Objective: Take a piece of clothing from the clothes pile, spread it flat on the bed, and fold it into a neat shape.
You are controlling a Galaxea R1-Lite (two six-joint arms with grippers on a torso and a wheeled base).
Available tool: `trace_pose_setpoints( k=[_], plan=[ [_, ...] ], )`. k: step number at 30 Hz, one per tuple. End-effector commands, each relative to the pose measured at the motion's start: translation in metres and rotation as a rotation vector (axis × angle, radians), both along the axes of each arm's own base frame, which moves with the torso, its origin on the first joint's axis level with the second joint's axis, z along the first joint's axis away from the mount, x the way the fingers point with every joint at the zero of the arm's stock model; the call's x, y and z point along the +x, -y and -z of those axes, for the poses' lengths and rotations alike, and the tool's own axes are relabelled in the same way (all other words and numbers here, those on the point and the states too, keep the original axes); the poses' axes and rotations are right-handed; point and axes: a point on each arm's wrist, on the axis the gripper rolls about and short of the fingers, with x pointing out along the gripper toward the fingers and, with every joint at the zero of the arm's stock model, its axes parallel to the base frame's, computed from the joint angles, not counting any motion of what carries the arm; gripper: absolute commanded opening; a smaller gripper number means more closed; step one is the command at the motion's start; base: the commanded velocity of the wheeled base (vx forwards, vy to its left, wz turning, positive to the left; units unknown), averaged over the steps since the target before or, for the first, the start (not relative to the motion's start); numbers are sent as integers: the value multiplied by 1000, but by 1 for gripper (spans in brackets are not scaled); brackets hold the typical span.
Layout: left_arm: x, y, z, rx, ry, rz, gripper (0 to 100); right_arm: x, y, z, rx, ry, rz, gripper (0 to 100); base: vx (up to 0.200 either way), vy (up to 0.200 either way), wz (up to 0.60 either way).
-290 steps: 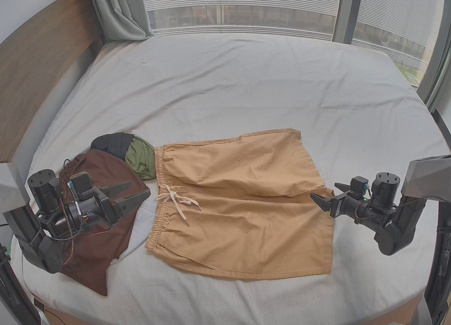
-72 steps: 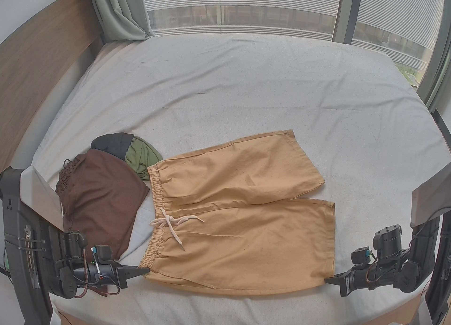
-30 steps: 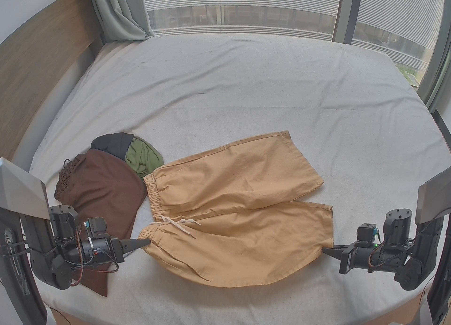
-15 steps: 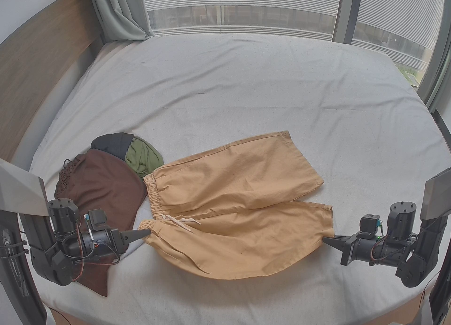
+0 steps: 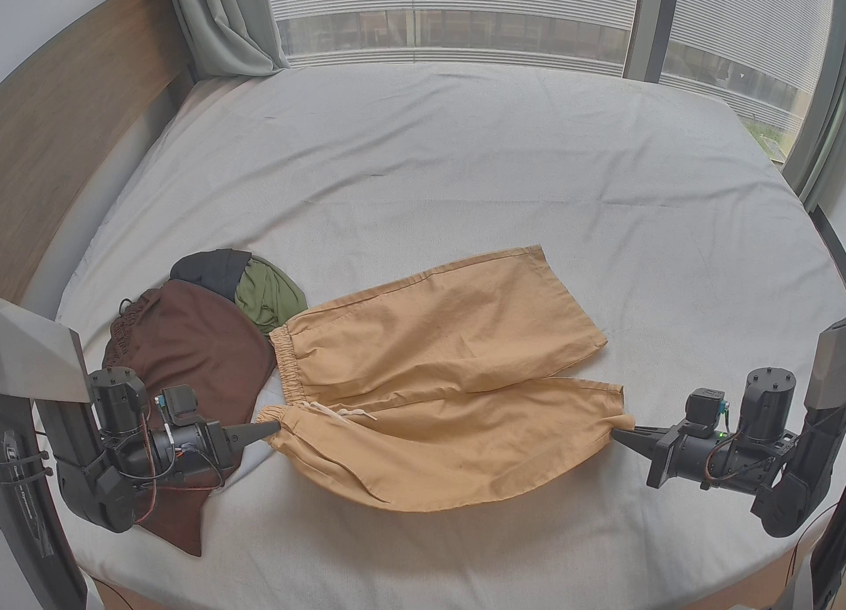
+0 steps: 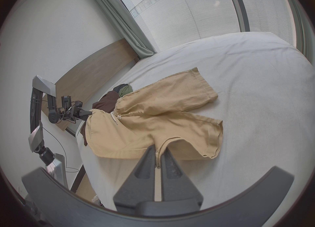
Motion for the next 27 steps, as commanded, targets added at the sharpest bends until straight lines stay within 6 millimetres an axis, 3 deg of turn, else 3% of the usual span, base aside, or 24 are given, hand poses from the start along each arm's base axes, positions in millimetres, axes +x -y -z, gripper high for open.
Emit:
trace_pose_setpoints(
  k=[1,27],
  plan=[
    [0,-1,-3,0,12,-2,0,-2,0,-10,10,43,-3,0,0,0,0],
    [7,-5,-7,-12,30,-25,0,-3,0,-34,37,153,-4,0,0,0,0]
  ],
)
